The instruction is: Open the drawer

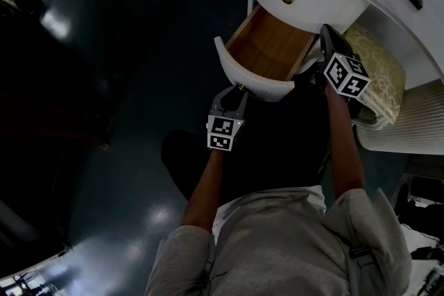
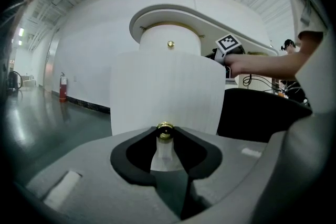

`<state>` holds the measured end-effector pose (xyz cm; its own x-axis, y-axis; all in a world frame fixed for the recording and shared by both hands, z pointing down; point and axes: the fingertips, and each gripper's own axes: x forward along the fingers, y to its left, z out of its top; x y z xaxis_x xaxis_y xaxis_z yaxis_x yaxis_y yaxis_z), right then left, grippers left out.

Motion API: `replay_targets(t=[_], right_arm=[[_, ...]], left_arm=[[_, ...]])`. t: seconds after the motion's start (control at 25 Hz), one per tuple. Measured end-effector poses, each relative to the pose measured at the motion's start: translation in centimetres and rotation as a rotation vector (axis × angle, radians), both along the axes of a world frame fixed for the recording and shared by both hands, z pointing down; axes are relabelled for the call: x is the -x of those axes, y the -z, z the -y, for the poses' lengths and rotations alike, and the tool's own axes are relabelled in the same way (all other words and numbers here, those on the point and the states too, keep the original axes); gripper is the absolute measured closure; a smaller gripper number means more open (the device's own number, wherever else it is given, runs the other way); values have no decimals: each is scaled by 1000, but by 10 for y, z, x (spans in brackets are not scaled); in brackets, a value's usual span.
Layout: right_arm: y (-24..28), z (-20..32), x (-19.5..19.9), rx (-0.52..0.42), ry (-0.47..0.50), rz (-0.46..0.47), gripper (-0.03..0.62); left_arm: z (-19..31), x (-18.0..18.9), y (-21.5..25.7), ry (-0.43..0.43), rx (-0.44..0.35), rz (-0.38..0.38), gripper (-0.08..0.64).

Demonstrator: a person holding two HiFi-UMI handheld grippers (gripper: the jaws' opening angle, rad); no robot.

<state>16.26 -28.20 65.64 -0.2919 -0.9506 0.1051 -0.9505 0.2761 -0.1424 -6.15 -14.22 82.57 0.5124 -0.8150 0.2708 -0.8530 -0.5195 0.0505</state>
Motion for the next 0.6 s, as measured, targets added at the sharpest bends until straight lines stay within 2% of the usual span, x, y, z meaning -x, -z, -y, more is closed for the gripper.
replay_targets(t=[0.12,0.28,0.6], right_arm=[[0,-1,1,4,-14,-29,577],[1,0,1,3,-39,-14,577],[1,2,1,10,-6,-12,577]], left_arm=[[-5,4,0,8,3,9,454],[-9,6,-1,19,12,2,454],[-10,5,0,19,18,-5,454]])
